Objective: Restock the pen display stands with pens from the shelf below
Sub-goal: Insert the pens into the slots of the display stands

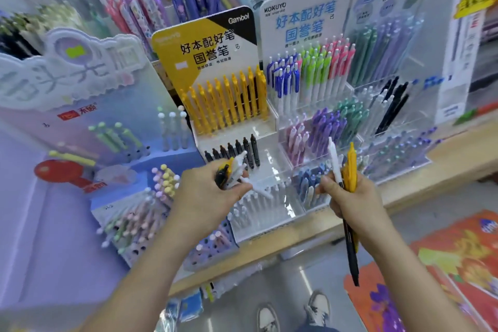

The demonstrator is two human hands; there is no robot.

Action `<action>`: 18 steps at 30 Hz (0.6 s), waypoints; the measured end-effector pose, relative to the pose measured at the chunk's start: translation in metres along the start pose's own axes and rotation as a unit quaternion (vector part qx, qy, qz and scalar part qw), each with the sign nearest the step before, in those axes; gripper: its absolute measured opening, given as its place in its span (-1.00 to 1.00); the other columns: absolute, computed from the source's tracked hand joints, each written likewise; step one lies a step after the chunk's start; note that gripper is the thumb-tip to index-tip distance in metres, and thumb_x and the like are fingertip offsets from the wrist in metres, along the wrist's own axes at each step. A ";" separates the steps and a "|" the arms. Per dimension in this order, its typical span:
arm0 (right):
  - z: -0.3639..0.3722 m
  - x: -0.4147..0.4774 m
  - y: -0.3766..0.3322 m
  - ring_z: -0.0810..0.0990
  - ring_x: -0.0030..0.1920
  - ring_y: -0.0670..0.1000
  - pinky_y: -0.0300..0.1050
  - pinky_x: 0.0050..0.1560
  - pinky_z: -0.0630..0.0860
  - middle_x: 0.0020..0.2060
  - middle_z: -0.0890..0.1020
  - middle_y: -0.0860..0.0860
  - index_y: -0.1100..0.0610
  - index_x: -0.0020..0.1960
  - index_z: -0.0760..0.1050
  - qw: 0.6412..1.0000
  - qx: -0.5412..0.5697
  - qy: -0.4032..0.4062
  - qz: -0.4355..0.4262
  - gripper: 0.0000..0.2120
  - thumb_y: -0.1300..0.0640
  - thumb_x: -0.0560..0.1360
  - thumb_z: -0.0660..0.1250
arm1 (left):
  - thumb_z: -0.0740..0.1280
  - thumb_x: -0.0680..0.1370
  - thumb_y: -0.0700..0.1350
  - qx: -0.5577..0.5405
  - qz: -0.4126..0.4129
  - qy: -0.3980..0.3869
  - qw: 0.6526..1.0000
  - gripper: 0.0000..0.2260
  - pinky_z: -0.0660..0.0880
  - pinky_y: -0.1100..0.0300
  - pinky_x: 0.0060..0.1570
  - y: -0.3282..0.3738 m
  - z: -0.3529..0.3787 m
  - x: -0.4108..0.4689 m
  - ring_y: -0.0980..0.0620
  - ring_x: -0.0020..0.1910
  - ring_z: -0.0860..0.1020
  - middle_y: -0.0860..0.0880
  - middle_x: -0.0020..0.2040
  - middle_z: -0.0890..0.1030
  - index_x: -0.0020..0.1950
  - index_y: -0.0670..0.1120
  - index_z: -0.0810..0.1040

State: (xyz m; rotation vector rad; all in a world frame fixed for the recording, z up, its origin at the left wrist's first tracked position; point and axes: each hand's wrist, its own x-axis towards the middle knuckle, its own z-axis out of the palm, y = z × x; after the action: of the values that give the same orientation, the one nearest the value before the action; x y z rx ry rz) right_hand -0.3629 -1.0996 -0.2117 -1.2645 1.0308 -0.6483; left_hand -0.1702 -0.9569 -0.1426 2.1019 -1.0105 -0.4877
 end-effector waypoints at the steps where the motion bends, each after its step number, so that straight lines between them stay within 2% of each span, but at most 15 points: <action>1: -0.004 0.000 0.001 0.29 -0.56 -0.06 -0.21 -0.52 0.26 -0.35 0.64 0.17 0.17 -0.20 0.52 1.000 0.003 0.013 0.002 -0.84 0.21 0.57 0.34 | 0.49 0.43 -0.01 0.060 0.011 -0.015 0.998 -0.89 0.39 0.23 -0.34 -0.007 0.005 0.001 0.10 -0.39 0.47 0.07 -0.40 0.54 -0.20 0.06 0.58; 3: -0.008 -0.001 0.003 0.29 -0.56 -0.06 -0.23 -0.53 0.26 -0.37 0.65 0.08 0.18 -0.16 0.51 0.999 0.014 0.028 0.006 -0.87 0.22 0.57 0.33 | 0.45 0.47 0.03 0.149 0.027 -0.045 0.987 -0.75 0.23 0.34 -0.43 -0.017 0.015 0.003 0.17 -0.43 0.37 0.08 -0.45 0.41 -0.30 0.06 0.42; 5: -0.007 -0.001 0.005 0.29 -0.55 -0.05 -0.23 -0.53 0.26 -0.37 0.64 0.07 0.16 -0.15 0.51 0.999 0.025 0.036 0.005 -0.88 0.22 0.57 0.33 | 0.42 0.50 0.03 0.192 0.028 -0.064 0.979 -0.66 0.20 0.31 -0.43 -0.025 0.023 0.006 0.18 -0.42 0.36 0.11 -0.44 0.37 -0.33 0.09 0.29; 9: -0.001 -0.004 0.011 0.30 -0.53 0.00 -0.21 -0.52 0.26 -0.43 0.58 0.07 0.19 -0.17 0.48 0.999 0.035 0.039 0.002 -0.85 0.23 0.58 0.32 | 0.37 0.53 0.06 0.252 0.036 -0.092 0.963 -0.79 0.36 0.10 -0.29 -0.041 0.037 0.012 -0.08 -0.23 0.52 -0.03 -0.30 0.53 -0.16 -0.02 0.43; 14: 0.005 -0.012 0.023 0.31 -0.47 0.02 -0.16 -0.49 0.24 -0.48 0.49 0.06 0.19 -0.21 0.47 0.998 0.052 0.042 0.012 -0.81 0.23 0.58 0.32 | 0.39 0.52 0.05 0.240 0.045 -0.100 0.965 -0.76 0.31 0.13 -0.32 -0.046 0.042 0.021 -0.05 -0.28 0.50 -0.03 -0.32 0.54 -0.22 0.00 0.38; 18: 0.007 -0.015 0.026 0.31 -0.50 0.00 -0.23 -0.52 0.27 -0.50 0.47 0.03 0.19 -0.17 0.46 0.997 0.067 0.043 0.018 -0.85 0.22 0.58 0.32 | 0.40 0.51 0.07 0.266 0.062 -0.128 0.953 -0.72 0.31 0.12 -0.30 -0.048 0.042 0.024 -0.03 -0.27 0.48 0.04 -0.35 0.48 -0.26 0.04 0.34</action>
State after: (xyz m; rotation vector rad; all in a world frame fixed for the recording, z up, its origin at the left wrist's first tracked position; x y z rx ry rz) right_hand -0.3668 -1.0773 -0.2333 -1.1076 1.0610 -0.7379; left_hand -0.1566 -0.9750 -0.2071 2.4607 -1.5533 -0.4682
